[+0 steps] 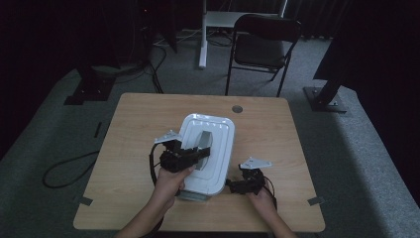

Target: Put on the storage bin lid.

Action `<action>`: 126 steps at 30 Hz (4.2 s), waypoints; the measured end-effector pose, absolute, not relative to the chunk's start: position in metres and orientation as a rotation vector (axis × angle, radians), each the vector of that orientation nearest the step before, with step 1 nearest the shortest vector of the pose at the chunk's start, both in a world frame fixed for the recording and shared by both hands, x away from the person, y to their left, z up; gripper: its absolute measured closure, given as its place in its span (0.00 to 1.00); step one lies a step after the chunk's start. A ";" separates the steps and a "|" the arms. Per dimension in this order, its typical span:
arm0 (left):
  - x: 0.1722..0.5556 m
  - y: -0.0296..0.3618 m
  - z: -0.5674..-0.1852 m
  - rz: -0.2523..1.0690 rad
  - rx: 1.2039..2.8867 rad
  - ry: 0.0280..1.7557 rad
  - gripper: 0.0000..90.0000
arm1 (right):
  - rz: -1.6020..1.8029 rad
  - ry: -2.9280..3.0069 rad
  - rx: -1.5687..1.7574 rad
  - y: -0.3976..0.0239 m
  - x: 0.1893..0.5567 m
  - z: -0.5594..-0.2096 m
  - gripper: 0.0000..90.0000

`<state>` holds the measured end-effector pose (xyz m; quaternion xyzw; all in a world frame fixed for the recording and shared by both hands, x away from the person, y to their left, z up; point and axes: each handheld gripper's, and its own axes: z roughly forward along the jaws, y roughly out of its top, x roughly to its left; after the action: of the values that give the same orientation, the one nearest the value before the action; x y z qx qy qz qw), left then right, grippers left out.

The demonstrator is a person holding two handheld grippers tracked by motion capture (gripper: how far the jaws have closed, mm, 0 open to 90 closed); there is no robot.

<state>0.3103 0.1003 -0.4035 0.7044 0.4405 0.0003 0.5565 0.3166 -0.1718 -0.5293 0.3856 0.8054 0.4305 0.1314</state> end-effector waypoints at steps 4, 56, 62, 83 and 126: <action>0.315 0.094 -0.411 0.022 1.684 1.106 0.81 | 1.249 2.328 1.134 -0.175 0.318 -0.530 0.14; 0.296 0.184 -0.415 0.342 1.758 1.163 0.40 | 1.507 2.113 1.176 -0.186 0.319 -0.436 0.12; 0.302 0.188 -0.432 0.328 1.797 1.196 0.39 | 1.519 2.161 1.192 -0.170 0.328 -0.439 0.12; 0.308 0.188 -0.449 0.337 1.833 1.148 0.39 | 1.492 2.218 1.201 -0.163 0.333 -0.459 0.13; 0.291 0.237 -0.462 0.563 1.766 1.146 0.11 | 1.287 2.018 1.280 -0.232 0.326 -0.477 0.12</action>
<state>0.2912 0.2368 -0.4623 0.7183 0.4661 0.2290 0.4629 0.3261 -0.2324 -0.4766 0.4607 0.7267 0.4633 0.2120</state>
